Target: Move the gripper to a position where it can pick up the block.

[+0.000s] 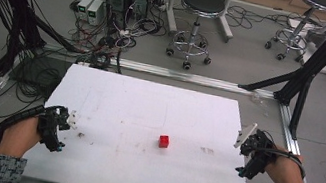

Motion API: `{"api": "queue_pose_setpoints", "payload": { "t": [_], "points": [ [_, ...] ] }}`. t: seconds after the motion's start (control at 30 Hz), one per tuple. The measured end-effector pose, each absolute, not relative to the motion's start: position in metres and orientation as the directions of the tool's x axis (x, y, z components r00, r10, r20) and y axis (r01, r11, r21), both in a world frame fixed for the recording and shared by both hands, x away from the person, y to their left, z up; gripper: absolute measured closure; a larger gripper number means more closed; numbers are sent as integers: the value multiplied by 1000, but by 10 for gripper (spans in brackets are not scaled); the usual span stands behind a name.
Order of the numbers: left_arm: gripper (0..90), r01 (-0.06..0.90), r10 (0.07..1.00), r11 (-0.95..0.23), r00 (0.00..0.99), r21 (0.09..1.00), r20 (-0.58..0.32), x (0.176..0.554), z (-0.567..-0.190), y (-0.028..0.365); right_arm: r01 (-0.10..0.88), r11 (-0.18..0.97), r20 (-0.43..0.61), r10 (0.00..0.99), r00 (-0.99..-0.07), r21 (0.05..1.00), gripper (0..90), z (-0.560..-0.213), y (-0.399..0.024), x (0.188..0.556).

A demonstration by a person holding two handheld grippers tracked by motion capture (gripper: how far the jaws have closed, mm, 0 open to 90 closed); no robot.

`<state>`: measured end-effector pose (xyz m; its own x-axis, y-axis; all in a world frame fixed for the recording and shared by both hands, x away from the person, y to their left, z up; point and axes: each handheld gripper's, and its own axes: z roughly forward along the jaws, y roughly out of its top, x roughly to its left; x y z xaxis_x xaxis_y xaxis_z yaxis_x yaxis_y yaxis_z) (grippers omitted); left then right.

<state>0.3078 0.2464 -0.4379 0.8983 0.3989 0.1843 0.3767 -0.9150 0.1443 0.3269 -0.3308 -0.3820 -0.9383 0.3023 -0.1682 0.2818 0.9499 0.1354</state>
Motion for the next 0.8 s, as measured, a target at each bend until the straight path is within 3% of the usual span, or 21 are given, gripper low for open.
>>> {"api": "queue_pose_setpoints", "payload": {
  "t": [0.33, 0.8],
  "points": [
    [211, 374, 396, -916, 900, 145, 179, 308, -439, 245, 167, 980, -162, 183, -970, 106, 26, -370, -287, 345],
    [211, 376, 398, -915, 900, 147, 176, 310, -439, 248, 29, 997, -133, 38, -990, 73, 25, -384, -221, 372]
  ]
}}
